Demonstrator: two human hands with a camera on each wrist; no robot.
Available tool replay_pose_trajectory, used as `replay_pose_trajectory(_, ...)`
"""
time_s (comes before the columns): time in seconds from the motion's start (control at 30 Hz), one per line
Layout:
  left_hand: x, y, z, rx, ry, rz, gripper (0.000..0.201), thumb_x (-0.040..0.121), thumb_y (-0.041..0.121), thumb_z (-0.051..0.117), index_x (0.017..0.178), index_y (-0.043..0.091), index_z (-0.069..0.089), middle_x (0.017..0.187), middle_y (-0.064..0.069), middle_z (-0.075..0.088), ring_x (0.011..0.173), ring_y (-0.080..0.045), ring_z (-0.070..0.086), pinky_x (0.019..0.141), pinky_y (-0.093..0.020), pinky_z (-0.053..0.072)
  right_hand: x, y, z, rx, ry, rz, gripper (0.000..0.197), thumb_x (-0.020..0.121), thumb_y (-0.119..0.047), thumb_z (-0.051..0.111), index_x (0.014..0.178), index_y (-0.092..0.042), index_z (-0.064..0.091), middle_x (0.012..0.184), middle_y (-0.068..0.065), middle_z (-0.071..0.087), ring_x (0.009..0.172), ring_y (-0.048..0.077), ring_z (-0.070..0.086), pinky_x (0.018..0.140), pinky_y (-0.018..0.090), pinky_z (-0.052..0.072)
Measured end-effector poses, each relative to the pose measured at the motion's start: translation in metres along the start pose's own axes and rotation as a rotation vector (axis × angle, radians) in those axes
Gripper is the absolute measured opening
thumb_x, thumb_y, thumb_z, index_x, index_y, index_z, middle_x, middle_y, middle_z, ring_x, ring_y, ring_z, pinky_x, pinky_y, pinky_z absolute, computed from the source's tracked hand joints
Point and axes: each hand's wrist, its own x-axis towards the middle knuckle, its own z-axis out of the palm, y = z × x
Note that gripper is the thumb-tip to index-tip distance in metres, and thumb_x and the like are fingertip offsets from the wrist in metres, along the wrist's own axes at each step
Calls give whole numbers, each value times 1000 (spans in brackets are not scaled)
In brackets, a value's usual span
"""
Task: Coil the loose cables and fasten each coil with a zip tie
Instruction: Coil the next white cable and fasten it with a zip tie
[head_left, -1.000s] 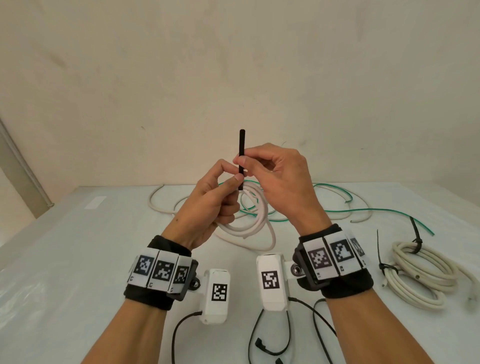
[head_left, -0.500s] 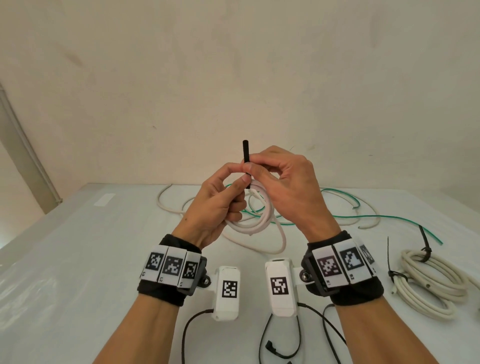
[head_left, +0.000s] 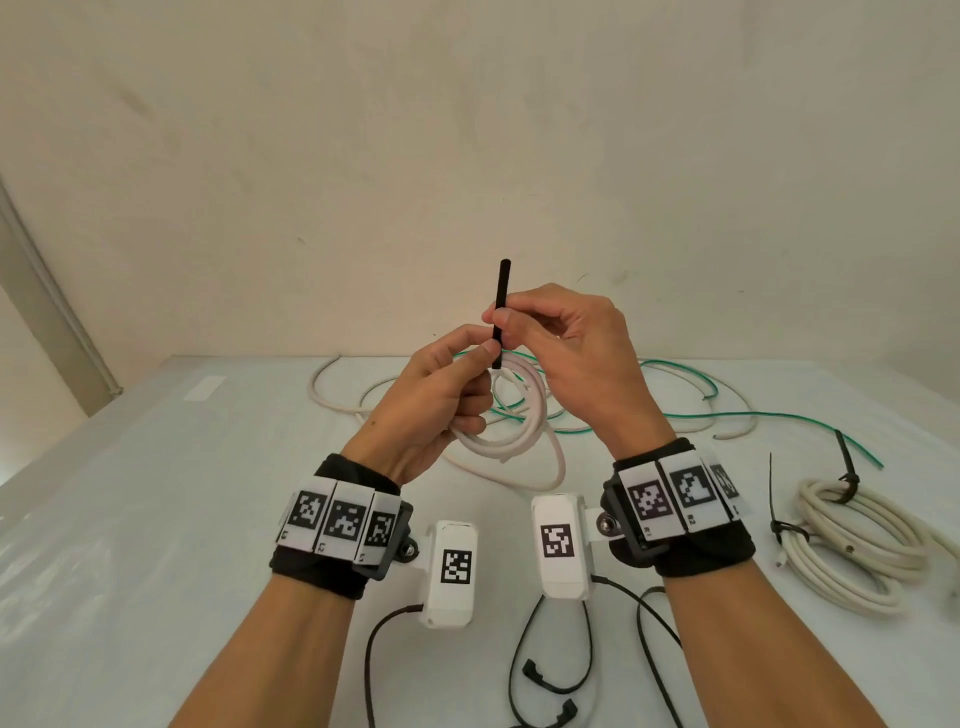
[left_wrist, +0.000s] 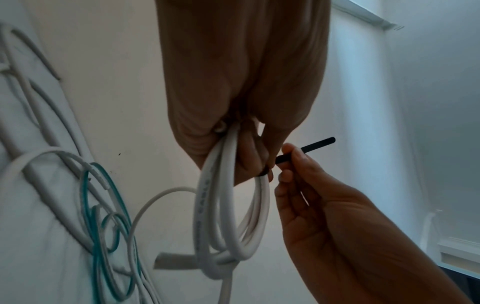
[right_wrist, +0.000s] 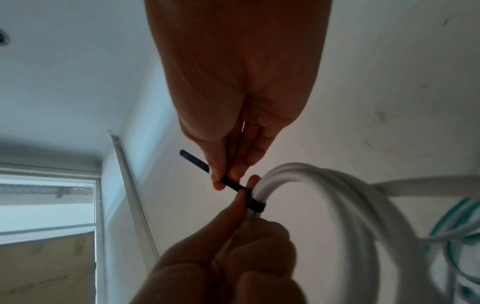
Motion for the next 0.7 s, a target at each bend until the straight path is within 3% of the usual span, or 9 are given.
replay_pose_trajectory(0.1,0,1,5,2,22,38,16,107,20,53,95,19,62,69,1,22,56,-11,19,46,-20,22,1,-7,-3,-29,20,-37,8,92,-17,75,94,-15,83,82,-11,73,83,10,71,81,30,57)
replay_pose_trajectory(0.27,-1,9,8,-9,84,90,14,108,18,52,98,15,61,72,0,18,58,-13,15,43,-19,22,1,-16,-8,47,-60,76,11,95,-22,73,102,-16,80,96,-4,79,95,13,74,94,38,58)
replay_pose_trajectory(0.37,-3,18,6,-129,88,41,12,105,21,55,101,10,58,80,-2,14,57,-11,16,42,-18,20,-1,-17,-7,-53,-144,160,26,95,-34,74,119,-27,73,111,-14,75,104,4,69,98,32,54)
replay_pose_trajectory(0.47,-2,23,4,-304,80,2,12,102,18,51,97,8,58,73,1,17,53,-8,17,44,-19,18,-5,-15,-5,-158,-212,222,43,95,-35,73,136,-28,63,125,-13,67,109,9,66,99,36,54)
replay_pose_trajectory(0.6,-1,24,-2,-470,144,22,18,94,7,40,108,7,51,68,2,24,52,-9,18,47,-21,22,-4,-24,-8,-127,-296,429,20,100,-18,65,117,-8,69,103,12,75,89,28,76,77,45,65)
replay_pose_trajectory(0.7,3,20,1,-330,237,61,26,93,3,34,109,4,54,68,-1,32,55,-13,27,52,-26,32,-3,-33,-9,-119,-269,498,16,101,-12,63,108,-1,71,94,16,77,78,30,78,70,43,66)
